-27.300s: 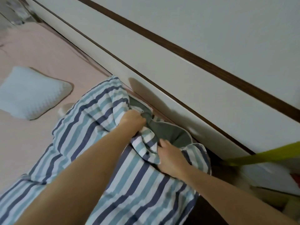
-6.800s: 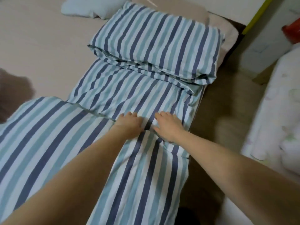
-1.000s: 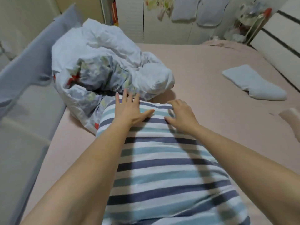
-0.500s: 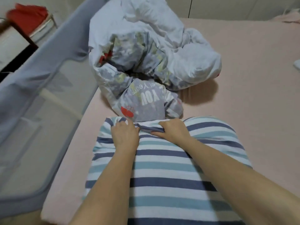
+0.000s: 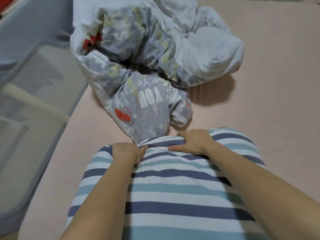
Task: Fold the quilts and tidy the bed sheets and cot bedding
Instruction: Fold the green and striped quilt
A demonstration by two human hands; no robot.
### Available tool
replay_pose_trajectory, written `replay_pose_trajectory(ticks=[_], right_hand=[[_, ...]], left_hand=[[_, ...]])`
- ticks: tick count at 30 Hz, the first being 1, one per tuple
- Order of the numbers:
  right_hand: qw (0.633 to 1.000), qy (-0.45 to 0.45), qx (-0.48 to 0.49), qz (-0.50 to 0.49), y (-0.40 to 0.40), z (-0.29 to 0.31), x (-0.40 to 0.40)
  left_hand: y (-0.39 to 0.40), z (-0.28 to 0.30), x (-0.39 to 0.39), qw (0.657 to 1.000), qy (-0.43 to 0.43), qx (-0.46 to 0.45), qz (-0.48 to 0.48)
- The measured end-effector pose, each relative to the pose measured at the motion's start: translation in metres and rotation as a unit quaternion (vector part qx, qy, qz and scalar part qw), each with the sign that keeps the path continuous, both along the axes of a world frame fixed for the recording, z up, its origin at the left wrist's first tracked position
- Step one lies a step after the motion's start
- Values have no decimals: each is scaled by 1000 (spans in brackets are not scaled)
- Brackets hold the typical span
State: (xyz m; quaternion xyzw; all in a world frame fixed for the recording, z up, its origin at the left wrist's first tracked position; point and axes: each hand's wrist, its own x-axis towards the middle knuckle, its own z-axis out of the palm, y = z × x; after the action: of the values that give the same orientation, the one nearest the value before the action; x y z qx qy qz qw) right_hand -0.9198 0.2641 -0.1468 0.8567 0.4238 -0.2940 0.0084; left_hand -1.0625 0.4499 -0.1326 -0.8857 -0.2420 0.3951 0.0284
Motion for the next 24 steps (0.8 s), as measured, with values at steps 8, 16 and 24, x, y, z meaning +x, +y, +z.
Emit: replay_pose_trajectory(ticks=[8,16,24], right_hand=[[985,-17,141,95,14,-7,-61],[999,36,38,-14,28,-40,-22],[977,186,-77,-76,-25,-45,36]], left_hand=[[-1,-15,-24,996,47,69,-31],[11,-41,-23,977,-190,97,-9],[4,-79,-10,959,-260,110,15]])
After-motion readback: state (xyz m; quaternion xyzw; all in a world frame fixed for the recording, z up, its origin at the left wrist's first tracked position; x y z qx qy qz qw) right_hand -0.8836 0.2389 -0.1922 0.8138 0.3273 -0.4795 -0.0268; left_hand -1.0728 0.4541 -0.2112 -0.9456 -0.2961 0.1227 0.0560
